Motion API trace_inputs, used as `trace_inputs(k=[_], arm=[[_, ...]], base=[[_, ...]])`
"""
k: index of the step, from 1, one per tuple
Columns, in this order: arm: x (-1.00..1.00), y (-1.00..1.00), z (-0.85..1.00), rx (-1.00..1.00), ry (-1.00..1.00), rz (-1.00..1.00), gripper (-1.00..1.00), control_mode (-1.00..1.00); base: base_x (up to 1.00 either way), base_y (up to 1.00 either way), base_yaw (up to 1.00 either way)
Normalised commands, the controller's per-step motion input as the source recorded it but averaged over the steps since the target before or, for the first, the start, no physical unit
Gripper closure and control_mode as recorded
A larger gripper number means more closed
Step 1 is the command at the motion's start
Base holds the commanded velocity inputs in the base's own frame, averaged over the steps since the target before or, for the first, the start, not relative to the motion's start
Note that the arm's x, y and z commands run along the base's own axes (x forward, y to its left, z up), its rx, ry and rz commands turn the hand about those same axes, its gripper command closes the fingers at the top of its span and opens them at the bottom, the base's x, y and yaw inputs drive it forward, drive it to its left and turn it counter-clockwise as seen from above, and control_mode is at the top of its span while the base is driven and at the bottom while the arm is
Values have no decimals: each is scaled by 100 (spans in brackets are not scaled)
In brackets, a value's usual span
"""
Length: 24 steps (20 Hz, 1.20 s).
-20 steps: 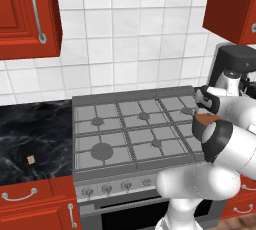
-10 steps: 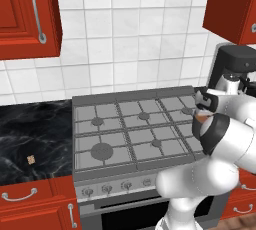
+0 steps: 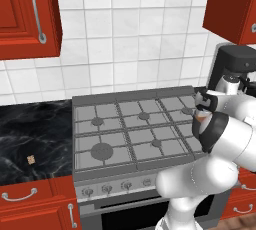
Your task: Pick up the sugar cube(s) and place them in the saucepan with hot chocolate.
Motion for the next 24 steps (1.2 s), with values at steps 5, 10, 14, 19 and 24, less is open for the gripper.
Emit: trace_inputs(k=[5, 10, 14, 19, 24], arm=[[0, 0, 0, 0, 0, 0, -100, -100], [0, 0, 0, 0, 0, 0, -100, -100], [-1, 0, 1, 0, -1, 0, -100, -100], [-11, -3, 30, 5, -5, 0, -100, -100], [-23, 0, 31, 6, -7, 0, -100, -100]], base=[[0, 0, 0], [0, 0, 0], [0, 0, 0], [0, 0, 0], [0, 0, 0]])
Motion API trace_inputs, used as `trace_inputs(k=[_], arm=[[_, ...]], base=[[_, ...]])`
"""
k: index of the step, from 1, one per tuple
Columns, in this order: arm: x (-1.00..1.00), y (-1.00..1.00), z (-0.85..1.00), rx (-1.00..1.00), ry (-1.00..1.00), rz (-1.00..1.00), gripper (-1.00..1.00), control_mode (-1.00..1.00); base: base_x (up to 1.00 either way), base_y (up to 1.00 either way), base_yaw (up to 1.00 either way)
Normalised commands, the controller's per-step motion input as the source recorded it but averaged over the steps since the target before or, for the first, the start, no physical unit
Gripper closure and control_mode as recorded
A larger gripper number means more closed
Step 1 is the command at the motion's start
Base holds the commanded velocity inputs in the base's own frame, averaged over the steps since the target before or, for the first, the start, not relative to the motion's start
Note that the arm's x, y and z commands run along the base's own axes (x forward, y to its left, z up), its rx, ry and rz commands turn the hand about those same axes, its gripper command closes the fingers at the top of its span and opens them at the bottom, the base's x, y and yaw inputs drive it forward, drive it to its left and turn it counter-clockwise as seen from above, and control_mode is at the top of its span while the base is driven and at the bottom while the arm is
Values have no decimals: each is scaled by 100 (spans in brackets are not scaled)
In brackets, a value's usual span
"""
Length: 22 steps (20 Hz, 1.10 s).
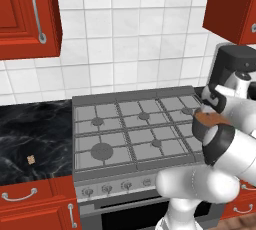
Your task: Pick up the sugar cube(s) and place them in the saucepan with hot chocolate.
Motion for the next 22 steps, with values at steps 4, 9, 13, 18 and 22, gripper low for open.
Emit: trace_inputs(k=[4, 9, 13, 18, 22], arm=[[-27, 0, 34, 6, -9, 0, -100, -100], [-32, 0, 37, 6, -13, 0, -100, -100], [-25, 0, 32, 6, -11, 0, -100, -100], [-12, 2, 29, 4, -9, 0, -100, -100], [-9, 28, 16, 0, -10, 1, -100, -100]], base=[[0, 0, 0], [0, 0, 0], [0, 0, 0], [0, 0, 0], [0, 0, 0]])
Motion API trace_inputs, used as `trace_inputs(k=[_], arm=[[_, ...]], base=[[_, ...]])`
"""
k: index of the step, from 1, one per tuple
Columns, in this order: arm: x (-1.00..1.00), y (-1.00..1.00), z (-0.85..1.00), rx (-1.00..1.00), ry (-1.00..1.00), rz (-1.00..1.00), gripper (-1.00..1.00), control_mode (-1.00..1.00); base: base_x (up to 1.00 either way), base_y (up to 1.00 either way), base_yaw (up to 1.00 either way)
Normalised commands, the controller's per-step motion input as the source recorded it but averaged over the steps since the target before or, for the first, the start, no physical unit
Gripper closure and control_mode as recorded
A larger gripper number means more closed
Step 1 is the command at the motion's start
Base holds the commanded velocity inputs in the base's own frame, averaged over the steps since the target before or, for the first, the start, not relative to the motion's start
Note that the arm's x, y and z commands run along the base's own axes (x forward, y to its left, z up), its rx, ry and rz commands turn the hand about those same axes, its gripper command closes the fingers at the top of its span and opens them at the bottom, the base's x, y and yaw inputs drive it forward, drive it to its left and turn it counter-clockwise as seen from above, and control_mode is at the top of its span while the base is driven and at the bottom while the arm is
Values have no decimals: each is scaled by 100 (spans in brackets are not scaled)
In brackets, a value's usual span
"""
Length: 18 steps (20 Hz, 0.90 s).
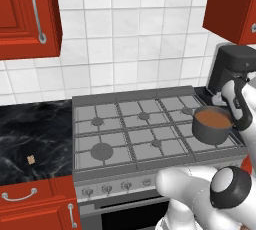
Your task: Pick up the sugar cube(s) and place them in the saucepan with hot chocolate.
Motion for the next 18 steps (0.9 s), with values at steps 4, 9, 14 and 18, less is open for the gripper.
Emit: trace_inputs(k=[4, 9, 14, 18], arm=[[-15, 42, 11, 0, -9, 2, -100, -100], [-14, 54, 12, 0, -4, 3, -100, -100], [-18, 68, 7, 0, -1, 3, -100, -100], [-5, 49, 8, 0, 0, 10, -100, -100]], base=[[0, 0, 0], [0, 0, 0], [0, 0, 0], [0, 0, 0]])
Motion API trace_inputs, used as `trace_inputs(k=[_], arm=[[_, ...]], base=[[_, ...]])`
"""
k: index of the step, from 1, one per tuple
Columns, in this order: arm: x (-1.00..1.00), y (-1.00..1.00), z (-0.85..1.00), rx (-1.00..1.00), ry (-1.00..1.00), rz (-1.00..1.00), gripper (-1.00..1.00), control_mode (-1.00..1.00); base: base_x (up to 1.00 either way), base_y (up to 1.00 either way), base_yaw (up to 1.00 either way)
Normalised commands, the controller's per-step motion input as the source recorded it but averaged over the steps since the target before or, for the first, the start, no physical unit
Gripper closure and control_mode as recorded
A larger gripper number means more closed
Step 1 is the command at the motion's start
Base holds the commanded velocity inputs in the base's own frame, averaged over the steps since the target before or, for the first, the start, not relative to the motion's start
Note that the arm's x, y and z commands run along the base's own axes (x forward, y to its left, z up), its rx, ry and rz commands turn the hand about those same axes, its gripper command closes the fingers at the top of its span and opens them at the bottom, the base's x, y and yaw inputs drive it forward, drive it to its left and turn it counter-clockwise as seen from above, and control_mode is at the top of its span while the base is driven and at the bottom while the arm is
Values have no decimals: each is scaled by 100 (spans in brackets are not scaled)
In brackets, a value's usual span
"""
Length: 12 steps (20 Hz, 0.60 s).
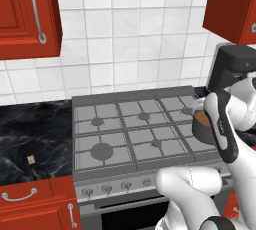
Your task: Pick up the sugar cube(s) and place them in the saucepan with hot chocolate.
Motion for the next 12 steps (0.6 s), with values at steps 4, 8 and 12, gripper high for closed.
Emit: trace_inputs(k=[4, 8, 12], arm=[[0, 74, 12, 0, 1, 12, -100, -100], [0, 69, 9, 0, 12, 11, -100, -100], [1, 94, 2, 0, 6, 11, -100, -100]], base=[[0, 0, 0], [0, 0, 0], [0, 0, 0]])
